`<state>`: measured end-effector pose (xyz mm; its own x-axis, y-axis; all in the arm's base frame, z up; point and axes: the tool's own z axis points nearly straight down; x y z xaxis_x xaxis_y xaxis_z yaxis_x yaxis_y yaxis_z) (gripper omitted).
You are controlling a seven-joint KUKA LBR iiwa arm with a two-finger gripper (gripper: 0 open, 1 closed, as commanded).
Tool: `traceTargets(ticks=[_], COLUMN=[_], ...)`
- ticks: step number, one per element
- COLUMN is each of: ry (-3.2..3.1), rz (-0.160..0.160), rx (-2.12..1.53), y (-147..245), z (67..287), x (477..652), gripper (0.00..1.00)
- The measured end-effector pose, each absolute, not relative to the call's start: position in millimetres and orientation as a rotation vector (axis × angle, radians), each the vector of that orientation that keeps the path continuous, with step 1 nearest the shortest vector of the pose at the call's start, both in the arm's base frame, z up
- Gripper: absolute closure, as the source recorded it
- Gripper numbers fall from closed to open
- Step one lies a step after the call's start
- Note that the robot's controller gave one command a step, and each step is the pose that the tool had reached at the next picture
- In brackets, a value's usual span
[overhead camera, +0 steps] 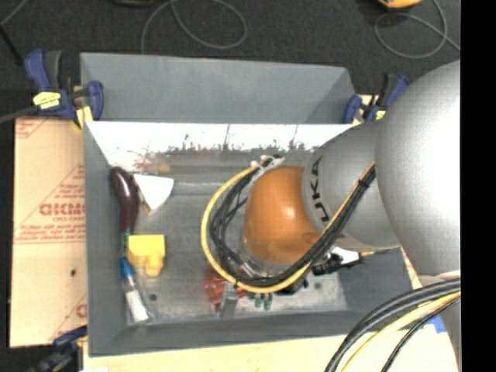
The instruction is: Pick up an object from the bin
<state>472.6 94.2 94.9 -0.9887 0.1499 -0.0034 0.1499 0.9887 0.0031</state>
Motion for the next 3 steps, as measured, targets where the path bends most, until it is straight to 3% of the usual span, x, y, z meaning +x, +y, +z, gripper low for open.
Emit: traceTargets(ticks=[3], ry=[3.123], rz=[0.007], rx=[0.237], y=[94], z=[128], x=[474.6], gripper=[1.00])
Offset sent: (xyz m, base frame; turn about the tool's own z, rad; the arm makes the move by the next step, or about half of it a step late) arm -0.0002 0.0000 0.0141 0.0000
